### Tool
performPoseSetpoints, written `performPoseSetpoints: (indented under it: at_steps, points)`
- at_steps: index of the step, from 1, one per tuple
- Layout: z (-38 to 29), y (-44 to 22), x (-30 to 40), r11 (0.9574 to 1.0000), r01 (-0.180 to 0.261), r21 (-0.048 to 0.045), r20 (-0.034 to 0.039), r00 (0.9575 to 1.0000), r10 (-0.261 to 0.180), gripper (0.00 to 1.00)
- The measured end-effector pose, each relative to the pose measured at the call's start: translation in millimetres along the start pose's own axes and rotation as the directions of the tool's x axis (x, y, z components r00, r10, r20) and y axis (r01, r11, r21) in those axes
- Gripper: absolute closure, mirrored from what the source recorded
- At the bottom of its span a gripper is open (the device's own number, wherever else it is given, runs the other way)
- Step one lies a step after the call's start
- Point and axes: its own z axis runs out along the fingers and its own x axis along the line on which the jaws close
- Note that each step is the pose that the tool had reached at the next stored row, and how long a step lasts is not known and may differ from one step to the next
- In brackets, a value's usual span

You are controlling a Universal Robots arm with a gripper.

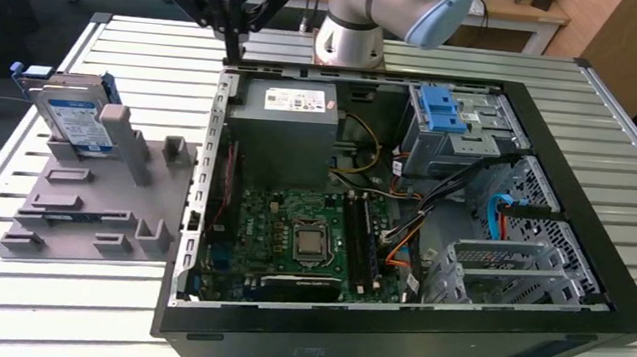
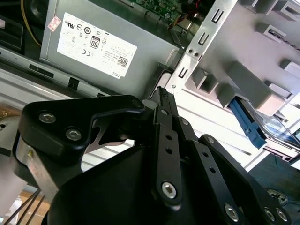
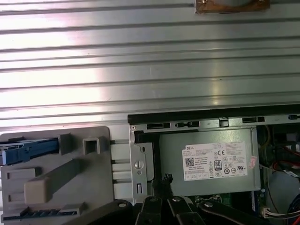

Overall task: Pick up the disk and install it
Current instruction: 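Reach for the disk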

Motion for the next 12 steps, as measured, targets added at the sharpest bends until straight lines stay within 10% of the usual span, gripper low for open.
performPoseSetpoints:
  at_steps: [12]
  points:
    - [1.2,7.8,17.1,1.0000,0.000,-0.0002,-0.0003,1.0000,0.000,0.89]
